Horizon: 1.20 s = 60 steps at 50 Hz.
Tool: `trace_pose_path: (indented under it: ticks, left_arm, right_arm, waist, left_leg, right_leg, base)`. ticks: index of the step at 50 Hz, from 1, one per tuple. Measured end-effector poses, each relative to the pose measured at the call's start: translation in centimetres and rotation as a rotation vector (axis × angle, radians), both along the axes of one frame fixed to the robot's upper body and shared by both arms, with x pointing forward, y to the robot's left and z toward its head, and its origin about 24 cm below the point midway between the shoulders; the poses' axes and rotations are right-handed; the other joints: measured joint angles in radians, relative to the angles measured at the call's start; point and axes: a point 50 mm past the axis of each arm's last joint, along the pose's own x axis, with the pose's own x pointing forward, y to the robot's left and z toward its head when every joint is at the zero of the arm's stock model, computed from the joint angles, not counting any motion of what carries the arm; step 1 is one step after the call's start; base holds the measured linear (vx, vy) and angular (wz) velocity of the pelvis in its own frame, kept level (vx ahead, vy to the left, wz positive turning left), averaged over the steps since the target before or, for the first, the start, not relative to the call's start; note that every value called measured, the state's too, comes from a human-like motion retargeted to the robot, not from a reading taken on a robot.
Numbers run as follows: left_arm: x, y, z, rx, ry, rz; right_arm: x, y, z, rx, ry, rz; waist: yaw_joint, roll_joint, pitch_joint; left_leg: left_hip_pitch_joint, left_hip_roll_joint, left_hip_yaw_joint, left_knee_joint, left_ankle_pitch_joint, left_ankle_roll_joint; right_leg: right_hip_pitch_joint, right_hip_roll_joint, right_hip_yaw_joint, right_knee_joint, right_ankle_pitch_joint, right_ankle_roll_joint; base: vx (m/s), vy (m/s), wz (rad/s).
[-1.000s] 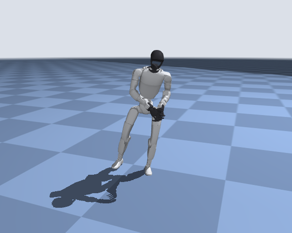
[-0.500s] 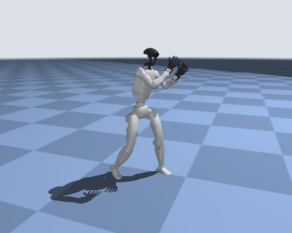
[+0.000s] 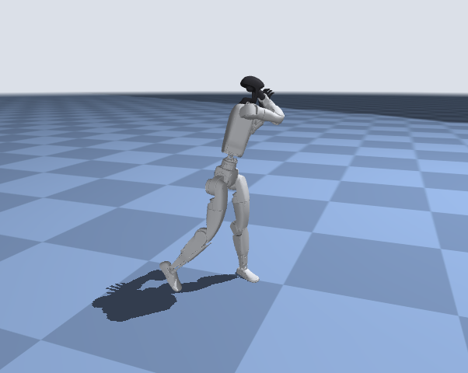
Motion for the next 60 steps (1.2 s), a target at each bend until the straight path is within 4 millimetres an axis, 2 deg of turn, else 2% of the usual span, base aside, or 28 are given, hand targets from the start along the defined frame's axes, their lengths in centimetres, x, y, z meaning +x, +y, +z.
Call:
trace_pose_path:
  ticks: [5,10,13,15,16,19,21,23,25,27,29,30,31,33,35,38,40,42,45,48,50,52,55,58,60]
  left_arm:
    - [0.0,-0.9,1.0,-0.075,-0.157,-0.004]
    - [0.8,0.8,0.1,-0.170,-0.109,0.018]
    - [2.3,3.4,-2.1,-0.325,0.042,-0.047]
    - [3.9,5.0,-5.1,-0.472,0.188,-0.139]
    - [4.9,5.5,-7.0,-0.560,0.268,-0.217]
    - [7.8,5.3,-14.1,-0.886,0.492,-0.508]
    - [9.7,3.6,-19.3,-1.154,0.615,-0.734]
    - [11.1,0.7,-24.4,-1.438,0.710,-0.948]
    - [11.9,-2.6,-28.9,-1.681,0.797,-1.121]
    - [12.6,-5.7,-31.9,-1.821,0.879,-1.276]
    - [13.5,-8.3,-33.5,-1.855,0.963,-1.418]
    - [14.0,-9.5,-33.9,-1.842,1.006,-1.485]
    - [14.6,-10.7,-33.7,-1.796,1.055,-1.542]
    - [16.1,-12.9,-32.6,-1.683,1.137,-1.640]
    - [17.8,-14.9,-30.3,-1.558,1.187,-1.723]
    - [20.2,-17.2,-25.5,-1.373,1.214,-1.801]
    - [21.8,-18.0,-21.0,-1.241,1.186,-1.844]
    - [23.1,-18.1,-15.0,-1.068,1.128,-1.872]
    - [23.1,-17.5,-5.1,-0.699,1.052,-1.798]
    - [20.2,-17.8,4.6,-0.288,0.971,-1.567]
    - [16.8,-18.9,10.0,-0.051,0.889,-1.391]
    - [12.8,-21.2,13.8,0.152,0.811,-1.246]
    - [7.7,-24.8,16.5,0.390,0.717,-1.106]
    - [4.6,-27.3,16.8,0.553,0.657,-1.073]
    - [3.5,-28.6,16.4,0.624,0.635,-1.101]
  right_arm:
    - [-1.8,0.0,0.7,-0.025,-0.112,0.020]
    - [-1.9,0.4,0.7,0.064,-0.218,-0.090]
    - [-0.8,2.2,-0.4,0.098,-0.270,-0.236]
    - [1.1,3.8,-1.7,0.075,-0.258,-0.354]
    - [2.7,4.7,-2.6,0.037,-0.231,-0.424]
    - [8.5,7.5,-7.5,-0.159,-0.089,-0.640]
    - [12.6,8.5,-12.5,-0.342,0.044,-0.784]
    - [16.1,8.3,-18.4,-0.532,0.173,-0.922]
    - [18.6,6.8,-24.4,-0.706,0.272,-1.048]
    - [20.4,4.4,-28.8,-0.814,0.325,-1.171]
    - [22.2,1.8,-31.1,-0.860,0.340,-1.285]
    - [23.0,0.5,-31.6,-0.867,0.337,-1.336]
    - [24.0,-0.7,-31.3,-0.852,0.321,-1.380]
    - [25.9,-2.9,-29.6,-0.793,0.273,-1.459]
    - [27.5,-4.7,-26.9,-0.708,0.205,-1.530]
    - [29.2,-6.0,-22.1,-0.564,0.094,-1.651]
    - [29.9,-6.0,-17.9,-0.426,0.051,-1.730]
    - [30.0,-5.8,-12.4,-0.249,0.023,-1.781]
    - [27.9,-6.1,-2.9,0.092,0.016,-1.780]
    - [23.6,-8.0,6.0,0.439,0.080,-1.667]
    - [19.8,-10.0,10.8,0.645,0.106,-1.559]
    - [16.0,-12.3,14.4,0.822,0.095,-1.465]
    - [11.6,-15.1,17.1,1.000,0.011,-1.392]
    - [9.3,-16.9,17.8,1.083,-0.097,-1.377]
    - [8.5,-18.1,17.8,1.115,-0.146,-1.368]
  waist:
    - [-0.021,0.033,0.043]
    - [0.040,0.073,0.147]
    - [0.091,0.117,0.252]
    - [0.123,0.156,0.324]
    - [0.132,0.185,0.359]
    - [0.134,0.263,0.437]
    - [0.102,0.292,0.456]
    - [0.043,0.302,0.458]
    - [-0.040,0.298,0.458]
    - [-0.131,0.270,0.458]
    - [-0.225,0.228,0.458]
    - [-0.273,0.205,0.458]
    - [-0.321,0.182,0.458]
    - [-0.417,0.134,0.458]
    - [-0.513,0.087,0.440]
    - [-0.671,0.025,0.320]
    - [-0.779,-0.010,0.224]
    - [-0.877,-0.029,0.133]
    - [-0.993,-0.034,0.013]
    - [-1.052,0.003,-0.057]
    - [-1.070,0.029,-0.084]
    - [-1.069,0.066,-0.094]
    - [-1.043,0.128,-0.112]
    - [-1.015,0.176,-0.133]
    - [-1.001,0.203,-0.140]
  left_leg:
    - [-0.018,-0.039,-0.063,-0.005,0.026,0.004]
    - [-0.035,-0.019,-0.048,-0.011,0.033,-0.049]
    - [-0.056,-0.015,0.001,-0.012,0.046,-0.064]
    - [-0.080,-0.034,0.057,-0.009,0.061,-0.062]
    - [-0.091,-0.028,0.081,-0.006,0.064,-0.069]
    - [-0.144,0.004,0.154,0.000,0.079,-0.089]
    - [-0.203,0.026,0.202,-0.002,0.101,-0.098]
    - [-0.259,0.043,0.249,-0.004,0.126,-0.101]
    - [-0.296,0.056,0.295,-0.001,0.144,-0.098]
    - [-0.306,0.071,0.343,0.006,0.152,-0.098]
    - [-0.284,0.089,0.390,0.010,0.151,-0.107]
    - [-0.263,0.099,0.414,0.011,0.149,-0.113]
    - [-0.230,0.111,0.439,0.010,0.145,-0.120]
    - [-0.149,0.137,0.491,0.010,0.135,-0.132]
    - [-0.062,0.169,0.549,0.022,0.123,-0.143]
    - [0.028,0.232,0.647,0.080,0.120,-0.170]
    - [0.079,0.271,0.710,0.136,0.139,-0.193]
    - [0.124,0.285,0.719,0.201,0.152,-0.211]
    - [0.187,0.217,0.543,0.296,0.091,-0.254]
    - [0.244,0.050,0.240,0.372,0.012,-0.329]
    - [0.266,-0.059,0.174,0.436,0.024,-0.357]
    - [0.249,-0.089,0.222,0.525,0.078,-0.354]
    - [0.226,-0.090,0.299,0.635,0.158,-0.313]
    - [0.244,-0.107,0.335,0.663,0.223,-0.279]
    - [0.267,-0.103,0.348,0.664,0.257,-0.282]
  right_leg:
    - [0.056,0.024,0.113,-0.082,-0.001,0.020]
    - [0.090,0.041,0.198,-0.148,-0.072,0.020]
    - [0.079,0.011,0.220,-0.170,-0.161,0.020]
    - [0.042,-0.066,0.178,-0.175,-0.250,0.020]
    - [0.023,-0.106,0.098,-0.181,-0.293,0.002]
    - [-0.049,-0.236,-0.231,-0.209,-0.386,-0.072]
    - [-0.111,-0.305,-0.456,-0.230,-0.408,-0.115]
    - [-0.181,-0.344,-0.602,-0.240,-0.409,-0.145]
    - [-0.252,-0.367,-0.657,-0.221,-0.409,-0.179]
    - [-0.320,-0.384,-0.638,-0.171,-0.416,-0.211]
    - [-0.370,-0.396,-0.586,-0.114,-0.423,-0.228]
    - [-0.387,-0.400,-0.555,-0.088,-0.425,-0.231]
    - [-0.389,-0.397,-0.527,-0.073,-0.423,-0.225]
    - [-0.373,-0.382,-0.476,-0.057,-0.420,-0.210]
    - [-0.335,-0.350,-0.434,-0.068,-0.415,-0.195]
    - [-0.281,-0.276,-0.357,-0.133,-0.398,-0.194]
    - [-0.246,-0.230,-0.293,-0.190,-0.377,-0.193]
    - [-0.214,-0.198,-0.221,-0.249,-0.349,-0.173]
    - [-0.160,-0.168,-0.105,-0.329,-0.321,-0.124]
    - [-0.117,-0.141,0.023,-0.380,-0.294,-0.111]
    - [-0.091,-0.152,0.107,-0.401,-0.286,-0.070]
    - [-0.072,-0.144,0.162,-0.424,-0.272,-0.040]
    - [-0.054,-0.118,0.225,-0.454,-0.251,-0.014]
    - [-0.039,-0.104,0.283,-0.472,-0.237,0.011]
    - [-0.024,-0.082,0.315,-0.482,-0.229,0.020]
  base:
    - [0.04,-0.03,0.86]
    - [-0.12,-0.16,-0.07]
    - [-0.27,-0.09,-0.70]
    - [-0.36,0.09,-1.07]
    - [-0.37,0.00,-1.17]
    - [-0.39,-0.09,-1.29]
    - [-0.42,-0.10,-1.31]
    - [-0.42,-0.10,-1.26]
    - [-0.39,-0.10,-1.26]
    - [-0.35,-0.11,-1.30]
    - [-0.29,-0.14,-1.34]
    - [-0.23,-0.18,-1.36]
    - [-0.19,-0.20,-1.40]
    - [-0.12,-0.25,-1.51]
    - [-0.01,-0.30,-1.68]
    - [0.13,-0.35,-1.92]
    - [0.25,-0.36,-2.15]
    - [0.30,-0.34,-2.35]
    - [0.36,-0.27,-2.57]
    - [0.40,-0.17,-2.58]
    - [0.41,-0.05,-2.29]
    - [0.36,-0.11,-1.96]
    - [0.31,-0.13,-1.83]
    - [0.27,-0.08,-1.71]
    - [0.24,-0.12,-1.46]
